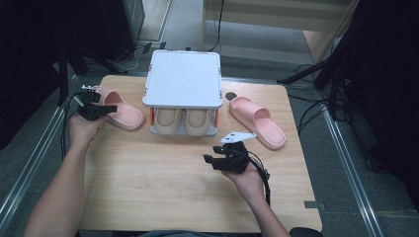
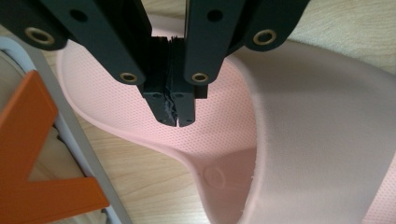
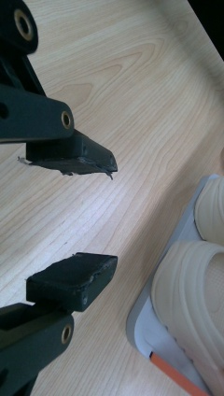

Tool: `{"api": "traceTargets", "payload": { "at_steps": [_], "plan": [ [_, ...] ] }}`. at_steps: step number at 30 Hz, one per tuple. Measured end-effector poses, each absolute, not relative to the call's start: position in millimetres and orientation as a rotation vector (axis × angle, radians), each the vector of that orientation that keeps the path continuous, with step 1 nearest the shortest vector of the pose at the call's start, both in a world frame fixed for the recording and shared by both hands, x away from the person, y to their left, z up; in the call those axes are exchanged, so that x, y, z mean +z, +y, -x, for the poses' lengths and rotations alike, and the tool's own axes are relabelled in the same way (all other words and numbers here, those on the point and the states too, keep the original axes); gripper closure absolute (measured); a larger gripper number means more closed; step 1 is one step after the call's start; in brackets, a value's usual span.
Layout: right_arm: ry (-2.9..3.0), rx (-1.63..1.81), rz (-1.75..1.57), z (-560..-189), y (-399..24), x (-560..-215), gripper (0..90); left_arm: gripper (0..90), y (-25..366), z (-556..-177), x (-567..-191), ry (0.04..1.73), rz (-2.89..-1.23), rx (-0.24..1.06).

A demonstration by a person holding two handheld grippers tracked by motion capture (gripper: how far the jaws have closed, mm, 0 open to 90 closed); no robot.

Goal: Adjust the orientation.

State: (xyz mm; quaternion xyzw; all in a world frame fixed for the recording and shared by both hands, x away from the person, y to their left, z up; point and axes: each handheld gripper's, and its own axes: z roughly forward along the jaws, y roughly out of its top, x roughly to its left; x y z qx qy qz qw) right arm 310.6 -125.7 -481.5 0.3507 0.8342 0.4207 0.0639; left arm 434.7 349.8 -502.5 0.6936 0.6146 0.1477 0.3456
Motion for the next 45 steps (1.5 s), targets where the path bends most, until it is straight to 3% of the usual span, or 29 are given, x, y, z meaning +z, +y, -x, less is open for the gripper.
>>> {"api": "traceTargets", "payload": {
  "at_steps": [26,45],
  "plan": [
    [2.549,1.266,-1.028,-314.5,-118.1,-483.1,48.4,88.3,362.0,-423.6,-511.2,1.635,-1.801,0.397],
    [2.611,1.256,-0.959,-322.1,-98.8,-484.1,48.1,87.1,392.8,-401.4,-509.8,1.704,-1.736,0.4]
  ]
}}
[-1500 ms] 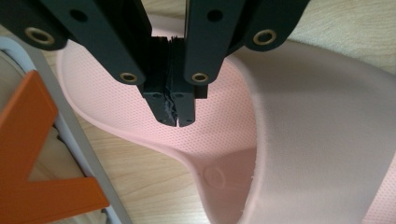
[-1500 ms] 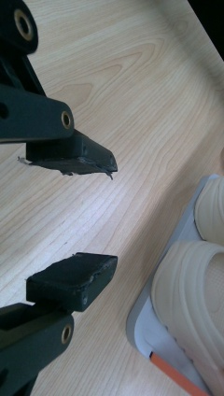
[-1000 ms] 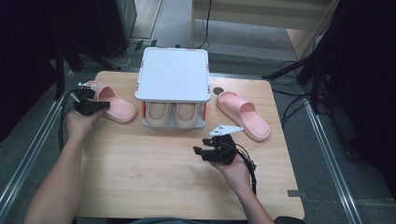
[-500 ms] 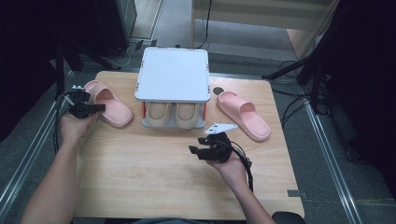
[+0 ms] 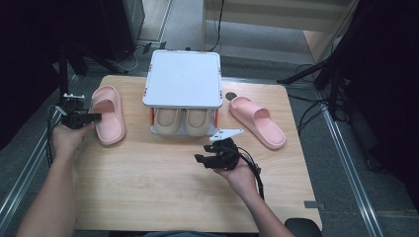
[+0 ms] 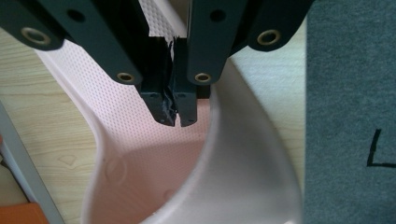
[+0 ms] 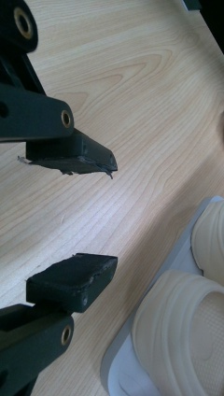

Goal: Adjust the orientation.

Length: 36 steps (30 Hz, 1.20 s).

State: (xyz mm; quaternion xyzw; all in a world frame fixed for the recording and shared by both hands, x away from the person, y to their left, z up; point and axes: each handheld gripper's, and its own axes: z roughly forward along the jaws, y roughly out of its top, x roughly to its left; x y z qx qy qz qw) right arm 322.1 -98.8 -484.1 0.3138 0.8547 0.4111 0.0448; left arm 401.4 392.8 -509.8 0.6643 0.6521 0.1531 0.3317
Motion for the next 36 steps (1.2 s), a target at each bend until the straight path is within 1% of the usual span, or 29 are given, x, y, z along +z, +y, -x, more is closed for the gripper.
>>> {"api": "traceTargets", "payload": {
  "at_steps": [5,7,11,14,16,23,36],
  "plan": [
    [2.611,1.259,-0.956,-323.7,-96.9,-482.9,48.2,81.2,390.0,-392.7,-491.9,1.667,-1.706,0.439],
    [2.61,1.26,-0.951,-324.1,-96.5,-482.6,48.1,75.0,391.0,-388.5,-483.8,1.658,-1.694,0.467],
    [2.616,1.256,-0.945,-323.7,-96.1,-481.9,48.1,56.2,397.0,-384.2,-478.6,1.652,-1.678,0.521],
    [2.613,1.254,-0.934,-323.9,-96.7,-482.0,48.1,50.0,401.1,-385.7,-483.1,1.681,-1.662,0.506],
    [2.61,1.257,-0.941,-324.0,-97.1,-481.7,48.1,49.4,402.2,-387.8,-487.0,1.689,-1.681,0.498],
    [2.614,1.253,-0.96,-322.6,-98.6,-481.5,48.1,46.0,406.2,-397.0,-499.5,1.718,-1.667,0.474],
    [2.577,1.245,-1.013,-314.5,-112.9,-483.3,48.1,46.1,402.6,-417.2,-514.9,1.748,-1.651,0.465]
  ]
}}
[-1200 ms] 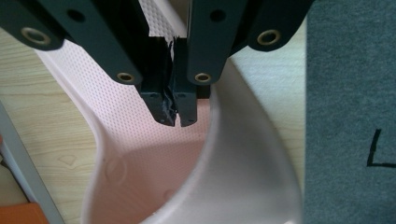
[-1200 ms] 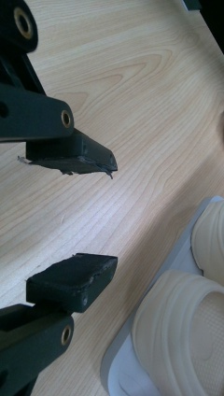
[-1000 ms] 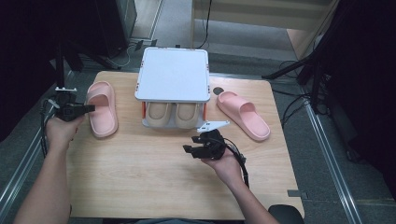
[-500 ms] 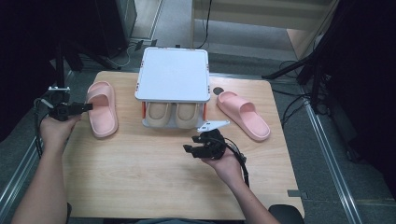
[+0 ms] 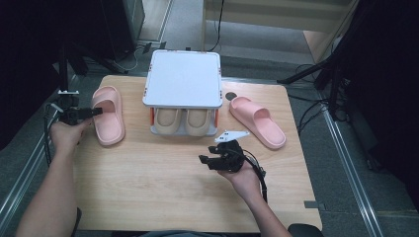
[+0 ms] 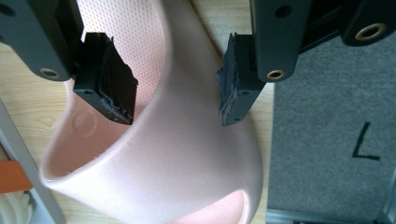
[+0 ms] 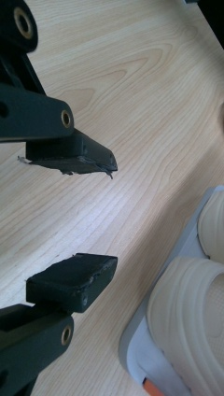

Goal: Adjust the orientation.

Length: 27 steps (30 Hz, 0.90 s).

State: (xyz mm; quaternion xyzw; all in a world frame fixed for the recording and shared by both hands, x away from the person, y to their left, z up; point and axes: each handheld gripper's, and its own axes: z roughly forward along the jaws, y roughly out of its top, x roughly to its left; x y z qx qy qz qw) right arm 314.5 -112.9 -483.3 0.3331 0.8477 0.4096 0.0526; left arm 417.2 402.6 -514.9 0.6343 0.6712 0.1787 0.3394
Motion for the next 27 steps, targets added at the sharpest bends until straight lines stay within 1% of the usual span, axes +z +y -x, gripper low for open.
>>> {"api": "traceTargets", "payload": {
  "at_steps": [3,5,7,21,23,25,27],
  "plan": [
    [2.566,1.242,-1.028,-312.8,-115.9,-483.7,48.1,47.3,401.0,-419.9,-515.2,1.758,-1.665,0.493],
    [2.559,1.242,-1.035,-311.8,-117.7,-483.6,48.1,50.1,403.1,-421.0,-515.5,1.769,-1.641,0.477],
    [2.551,1.235,-1.039,-310.8,-119.2,-483.8,48.1,55.6,404.4,-421.8,-515.6,1.775,-1.633,0.48],
    [2.517,1.23,-1.048,-310.2,-122.1,-483.2,48.2,71.0,390.5,-425.6,-513.4,1.734,-1.713,0.551],
    [2.513,1.232,-1.05,-310.4,-122.7,-483.0,48.3,75.4,391.0,-425.3,-512.0,1.738,-1.714,0.548],
    [2.508,1.235,-1.053,-310.5,-123.1,-482.8,48.3,79.5,391.1,-424.9,-511.8,1.75,-1.692,0.512],
    [2.51,1.234,-1.053,-310.6,-123.0,-483.0,48.3,80.4,391.5,-424.9,-511.4,1.748,-1.696,0.502]
  ]
}}
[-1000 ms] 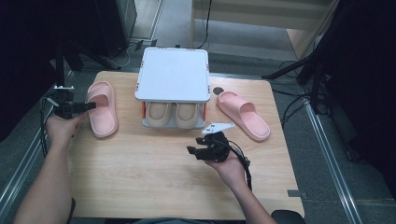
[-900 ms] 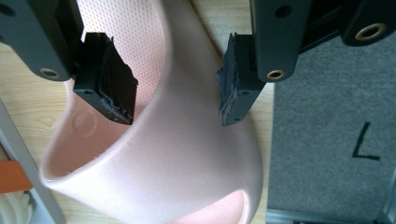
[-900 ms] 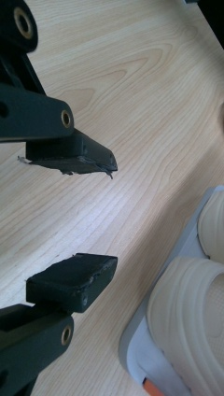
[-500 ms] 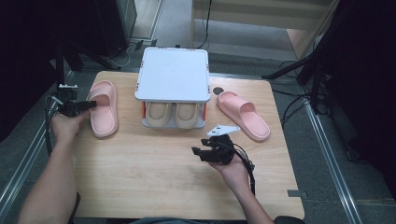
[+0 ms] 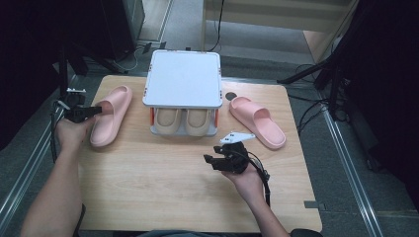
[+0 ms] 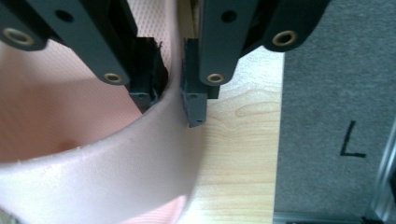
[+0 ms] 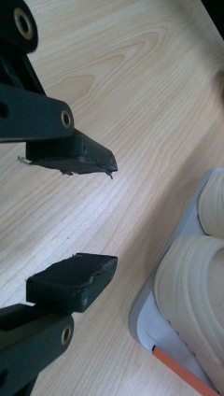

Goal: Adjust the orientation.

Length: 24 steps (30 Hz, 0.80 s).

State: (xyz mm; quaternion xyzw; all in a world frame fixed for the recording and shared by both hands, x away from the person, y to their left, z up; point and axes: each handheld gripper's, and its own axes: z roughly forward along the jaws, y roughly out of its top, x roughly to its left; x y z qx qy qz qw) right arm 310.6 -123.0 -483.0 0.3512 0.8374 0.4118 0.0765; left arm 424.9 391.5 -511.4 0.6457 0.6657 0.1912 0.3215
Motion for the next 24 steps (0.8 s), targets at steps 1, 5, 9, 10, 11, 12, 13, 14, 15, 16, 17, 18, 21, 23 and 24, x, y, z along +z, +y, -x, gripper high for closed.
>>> {"api": "traceTargets", "payload": {
  "at_steps": [1,5,9,10,11,12,13,14,15,16,17,18,21,23,24],
  "plan": [
    [2.511,1.234,-1.053,-310.5,-122.8,-483.1,48.3,80.4,390.6,-425.0,-510.9,1.749,-1.701,0.507],
    [2.513,1.234,-1.053,-310.6,-122.4,-483.2,48.3,81.6,391.5,-425.1,-509.0,1.767,-1.693,0.472],
    [2.513,1.242,-1.053,-310.6,-122.5,-482.8,48.3,81.6,393.0,-424.7,-506.7,1.772,-1.684,0.451],
    [2.513,1.24,-1.05,-310.4,-122.8,-482.5,48.3,81.6,392.1,-424.5,-505.5,1.77,-1.687,0.45],
    [2.512,1.242,-1.054,-310.1,-123.0,-482.2,48.3,81.6,390.7,-424.4,-504.1,1.774,-1.686,0.448],
    [2.512,1.243,-1.053,-310.1,-123.2,-481.9,48.3,81.7,389.6,-424.8,-502.1,1.773,-1.694,0.443],
    [2.512,1.244,-1.055,-310.2,-123.3,-481.9,48.3,81.7,388.1,-424.9,-500.1,1.767,-1.701,0.451],
    [2.513,1.243,-1.053,-310.6,-123.5,-481.9,48.3,81.9,386.1,-425.4,-498.9,1.755,-1.705,0.453],
    [2.514,1.245,-1.052,-311.0,-123.5,-482.0,48.3,81.9,385.5,-426.0,-498.2,1.746,-1.708,0.443],
    [2.513,1.245,-1.054,-311.2,-123.6,-481.6,48.3,81.8,385.3,-427.0,-498.3,1.745,-1.705,0.429],
    [2.511,1.248,-1.058,-311.0,-123.6,-481.1,48.3,81.9,384.5,-427.9,-498.3,1.744,-1.707,0.417],
    [2.511,1.254,-1.059,-311.2,-123.6,-480.7,48.3,81.9,382.7,-428.6,-497.6,1.746,-1.714,0.414],
    [2.516,1.265,-1.052,-312.5,-123.7,-480.6,48.3,81.7,379.8,-430.8,-492.7,1.741,-1.733,0.423],
    [2.523,1.267,-1.054,-313.2,-123.1,-480.8,48.3,81.6,379.8,-432.0,-489.1,1.737,-1.727,0.423],
    [2.527,1.269,-1.051,-313.7,-122.6,-480.8,48.2,81.6,379.4,-432.0,-488.0,1.733,-1.722,0.428]
  ]
}}
